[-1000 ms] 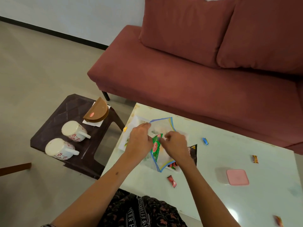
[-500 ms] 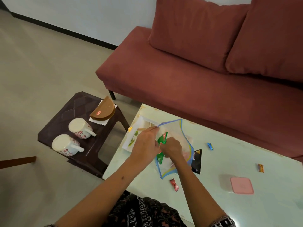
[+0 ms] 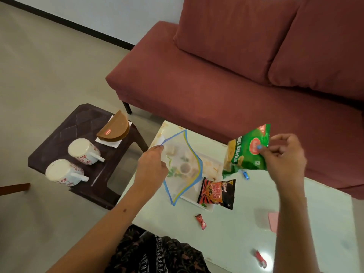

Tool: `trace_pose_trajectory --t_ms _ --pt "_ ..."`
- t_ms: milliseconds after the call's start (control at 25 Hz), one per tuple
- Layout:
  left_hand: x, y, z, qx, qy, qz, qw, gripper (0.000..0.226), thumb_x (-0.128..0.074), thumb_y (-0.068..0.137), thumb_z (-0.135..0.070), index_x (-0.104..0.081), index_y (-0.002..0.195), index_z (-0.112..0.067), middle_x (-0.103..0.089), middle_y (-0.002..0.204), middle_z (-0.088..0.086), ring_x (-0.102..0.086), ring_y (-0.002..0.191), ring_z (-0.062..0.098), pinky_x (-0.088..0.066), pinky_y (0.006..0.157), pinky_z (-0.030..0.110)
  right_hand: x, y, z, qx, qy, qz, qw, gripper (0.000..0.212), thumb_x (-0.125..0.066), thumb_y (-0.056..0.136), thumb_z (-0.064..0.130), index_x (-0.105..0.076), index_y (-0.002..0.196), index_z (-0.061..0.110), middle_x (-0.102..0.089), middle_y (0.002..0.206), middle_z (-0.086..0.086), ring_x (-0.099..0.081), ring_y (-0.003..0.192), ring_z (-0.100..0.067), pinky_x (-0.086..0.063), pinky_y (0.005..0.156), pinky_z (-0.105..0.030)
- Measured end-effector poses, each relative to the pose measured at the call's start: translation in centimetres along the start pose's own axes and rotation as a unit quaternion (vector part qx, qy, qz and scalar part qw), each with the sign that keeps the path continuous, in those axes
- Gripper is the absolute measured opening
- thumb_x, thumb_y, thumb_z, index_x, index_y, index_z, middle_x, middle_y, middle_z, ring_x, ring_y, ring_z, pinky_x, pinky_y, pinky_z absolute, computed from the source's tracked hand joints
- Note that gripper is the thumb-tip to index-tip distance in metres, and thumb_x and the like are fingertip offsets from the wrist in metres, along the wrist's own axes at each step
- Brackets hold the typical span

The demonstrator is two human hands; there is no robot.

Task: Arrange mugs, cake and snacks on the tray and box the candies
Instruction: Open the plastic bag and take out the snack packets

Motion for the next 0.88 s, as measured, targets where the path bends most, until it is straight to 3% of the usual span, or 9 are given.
trace_pose_trajectory --t_ms 80,240,400,480,560,680,760,880 --pt "0.3 0.2 0.3 0.009 -0.005 -0.007 1.0 0.048 -0.05 0.08 0.003 -0.053 0.127 -0.004 -0.063 0.12 0.015 -0.06 0.107 0.031 -0.048 0.095 0.041 -4.0 1.2 -3.4 -0.002 -0.075 0.017 0.997 0.011 -0.068 0.079 0.006 -0.066 0.088 0.012 -0.07 0.078 -0.007 -0.059 0.066 -0.018 -0.039 0.059 -0.018" --pt "0.6 0.0 0.7 0.017 -0.01 -0.023 1.0 0.048 -0.054 0.08 0.001 -0.054 0.128 -0.005 -0.063 0.123 0.011 -0.06 0.108 0.027 -0.046 0.095 0.036 -13.1 2.3 -11.5 -0.076 -0.124 0.121 0.982 0.024 -0.057 0.081 0.001 -0.077 0.09 0.009 -0.074 0.082 -0.016 -0.055 0.066 -0.023 -0.038 0.062 -0.026" --pt "0.3 -0.2 1.1 0.024 -0.029 -0.019 0.999 0.048 -0.053 0.08 0.002 -0.054 0.127 -0.006 -0.066 0.116 0.012 -0.061 0.082 0.021 -0.045 0.082 0.023 -17.8 2.6 -18.3 -0.175 -0.11 0.165 0.964 0.027 -0.056 0.082 0.001 -0.076 0.096 0.011 -0.075 0.098 -0.014 -0.058 0.071 -0.024 -0.046 0.068 -0.032" --pt "0.2 -0.3 1.3 0.03 -0.037 -0.018 0.999 0.048 -0.052 0.08 0.003 -0.055 0.127 -0.006 -0.068 0.108 0.014 -0.052 0.071 0.015 -0.043 0.077 0.021 -18.6 2.6 -20.8 -0.215 -0.123 0.172 0.953 0.028 -0.053 0.084 0.002 -0.076 0.098 0.011 -0.073 0.105 -0.014 -0.059 0.074 -0.025 -0.045 0.065 -0.033" --pt "0.2 -0.4 1.4 0.034 -0.048 -0.018 0.998 0.048 -0.051 0.08 0.003 -0.055 0.127 -0.007 -0.068 0.104 0.014 -0.048 0.063 0.011 -0.042 0.073 0.021 -18.3 2.7 -22.5 -0.225 -0.172 0.175 0.943 0.03 -0.05 0.088 0.005 -0.075 0.102 0.013 -0.07 0.113 -0.013 -0.063 0.089 -0.031 -0.041 0.065 -0.03" --pt "0.4 -0.6 0.9 0.021 -0.068 -0.02 0.997 0.048 -0.052 0.08 0.004 -0.056 0.126 -0.007 -0.068 0.103 0.013 -0.048 0.057 0.008 -0.042 0.07 0.02 -16.9 3.4 -23.2 -0.223 -0.216 0.178 0.934 0.031 -0.053 0.087 0.005 -0.07 0.112 0.009 -0.065 0.122 -0.015 -0.058 0.111 -0.037 -0.047 0.083 -0.034" --pt "0.7 -0.5 0.4 0.013 -0.074 -0.024 0.997 0.047 -0.053 0.08 0.004 -0.056 0.126 -0.006 -0.069 0.102 0.015 -0.051 0.062 0.015 -0.046 0.072 0.023 -16.0 3.4 -22.8 -0.226 -0.207 0.172 0.936 0.034 -0.059 0.084 0.007 -0.066 0.117 0.005 -0.064 0.122 -0.017 -0.056 0.116 -0.035 -0.046 0.089 -0.033" --pt "1.4 -0.4 -0.6 0.008 -0.097 -0.035 0.995 0.047 -0.053 0.079 0.005 -0.057 0.125 -0.007 -0.068 0.092 0.024 -0.062 0.072 0.033 -0.046 0.072 0.025 -14.9 2.0 -20.4 -0.214 -0.137 0.14 0.957 0.023 -0.058 0.084 0.013 -0.07 0.101 0.003 -0.069 0.101 -0.017 -0.062 0.102 -0.033 -0.044 0.08 -0.031"
Point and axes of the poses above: each hand's wrist, its own y-axis towards the middle knuckle, its own x-axis out of the back of the hand, z = x × y, the point moved 9 cm from there along y, towards the middle knuckle
